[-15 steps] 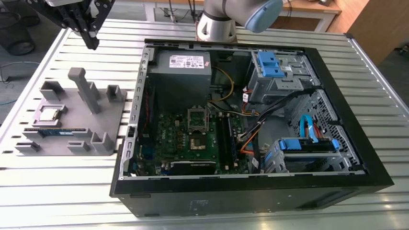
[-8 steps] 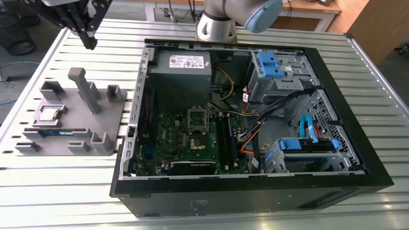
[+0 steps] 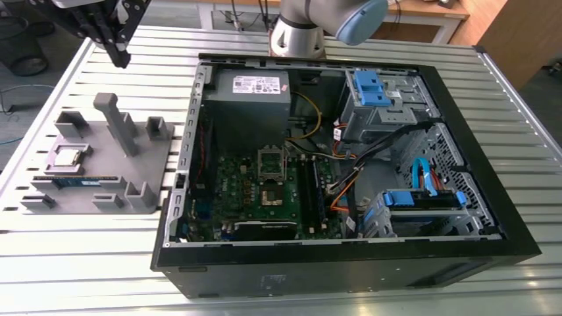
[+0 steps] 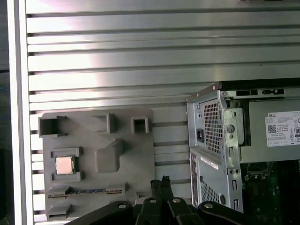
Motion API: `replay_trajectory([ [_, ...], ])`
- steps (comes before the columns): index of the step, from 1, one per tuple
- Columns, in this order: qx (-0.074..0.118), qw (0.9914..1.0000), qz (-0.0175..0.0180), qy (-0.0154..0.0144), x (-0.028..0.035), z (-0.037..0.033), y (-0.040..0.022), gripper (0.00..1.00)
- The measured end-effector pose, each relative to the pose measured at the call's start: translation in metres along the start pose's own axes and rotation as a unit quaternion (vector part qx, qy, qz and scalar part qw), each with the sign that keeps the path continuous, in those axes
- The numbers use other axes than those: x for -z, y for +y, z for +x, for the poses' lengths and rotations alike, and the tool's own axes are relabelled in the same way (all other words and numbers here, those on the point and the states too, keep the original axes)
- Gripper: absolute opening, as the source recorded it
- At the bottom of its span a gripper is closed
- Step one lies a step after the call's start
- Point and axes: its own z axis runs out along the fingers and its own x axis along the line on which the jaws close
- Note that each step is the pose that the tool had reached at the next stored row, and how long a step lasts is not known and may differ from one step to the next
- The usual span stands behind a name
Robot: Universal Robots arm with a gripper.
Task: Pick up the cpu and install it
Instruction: 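Reach for the cpu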
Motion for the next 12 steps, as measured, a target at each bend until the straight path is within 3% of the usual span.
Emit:
replay_trajectory([
  [12,0.0,1.0,-0.0001,-0.001,0.0002,0.0049,-0.0004,0.11],
])
